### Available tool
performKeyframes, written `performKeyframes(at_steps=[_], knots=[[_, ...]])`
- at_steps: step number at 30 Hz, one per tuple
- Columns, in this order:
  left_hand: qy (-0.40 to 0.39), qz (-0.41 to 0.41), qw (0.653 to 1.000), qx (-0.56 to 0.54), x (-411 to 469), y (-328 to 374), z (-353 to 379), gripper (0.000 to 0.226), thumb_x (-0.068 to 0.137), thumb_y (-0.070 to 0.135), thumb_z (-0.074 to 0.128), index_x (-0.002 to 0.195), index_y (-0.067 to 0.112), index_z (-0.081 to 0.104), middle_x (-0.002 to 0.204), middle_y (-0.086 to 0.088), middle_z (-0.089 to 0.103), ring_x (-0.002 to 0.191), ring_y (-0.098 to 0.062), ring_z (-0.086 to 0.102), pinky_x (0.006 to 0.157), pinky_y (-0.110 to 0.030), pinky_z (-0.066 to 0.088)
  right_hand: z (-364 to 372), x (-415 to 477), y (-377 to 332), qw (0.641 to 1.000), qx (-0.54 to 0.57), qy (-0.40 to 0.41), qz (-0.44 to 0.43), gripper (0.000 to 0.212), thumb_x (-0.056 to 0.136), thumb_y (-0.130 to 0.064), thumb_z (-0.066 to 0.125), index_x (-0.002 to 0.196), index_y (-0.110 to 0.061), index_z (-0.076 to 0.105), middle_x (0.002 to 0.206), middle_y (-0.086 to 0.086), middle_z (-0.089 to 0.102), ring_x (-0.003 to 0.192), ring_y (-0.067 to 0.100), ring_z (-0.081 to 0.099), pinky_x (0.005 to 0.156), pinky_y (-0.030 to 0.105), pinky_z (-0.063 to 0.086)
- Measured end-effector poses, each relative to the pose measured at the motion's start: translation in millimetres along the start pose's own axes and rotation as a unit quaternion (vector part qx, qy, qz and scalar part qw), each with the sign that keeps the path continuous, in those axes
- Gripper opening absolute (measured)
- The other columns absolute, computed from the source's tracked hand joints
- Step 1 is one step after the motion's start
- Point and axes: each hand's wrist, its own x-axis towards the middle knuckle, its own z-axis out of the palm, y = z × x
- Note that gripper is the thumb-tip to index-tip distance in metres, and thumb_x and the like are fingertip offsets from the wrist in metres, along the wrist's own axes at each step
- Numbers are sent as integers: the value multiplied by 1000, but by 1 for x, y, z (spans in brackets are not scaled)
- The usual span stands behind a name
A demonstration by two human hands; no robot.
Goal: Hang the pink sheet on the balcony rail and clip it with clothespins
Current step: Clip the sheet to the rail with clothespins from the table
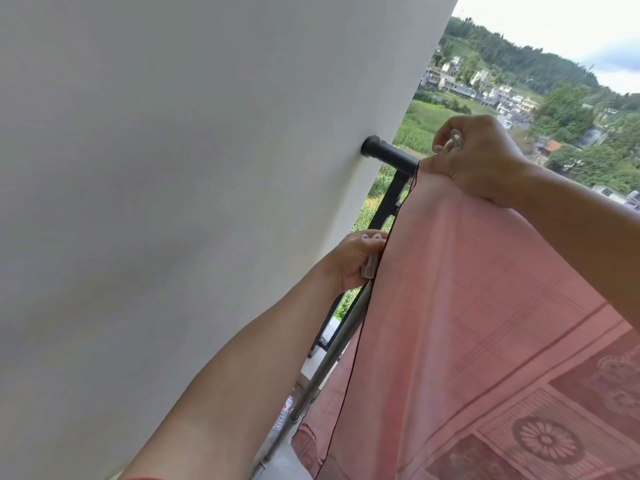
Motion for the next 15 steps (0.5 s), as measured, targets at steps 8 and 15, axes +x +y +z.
performKeyframes(at_steps=[8, 15], knots=[[163, 158, 959, 169, -18, -9, -16, 17, 83, -5, 69, 77, 9, 61, 60, 0, 58, 45, -8, 50, 42, -19, 40, 0, -44, -8, 934, -152, 126, -298, 10, 89, -13, 65, 99, -16, 67, 81, -13, 58, 62, 14, 52, 54, 20, 31], [125, 24, 972, 195, -36, -25, -22, 4, 86, 5, 68, 84, 7, 66, 62, -1, 48, 48, -11, 38, 40, -18, 30, 35, -73, -2, 836, -394, -129, -360, 21, 91, -18, 52, 109, -23, 62, 106, -10, 64, 79, 16, 62, 55, 29, 48]])
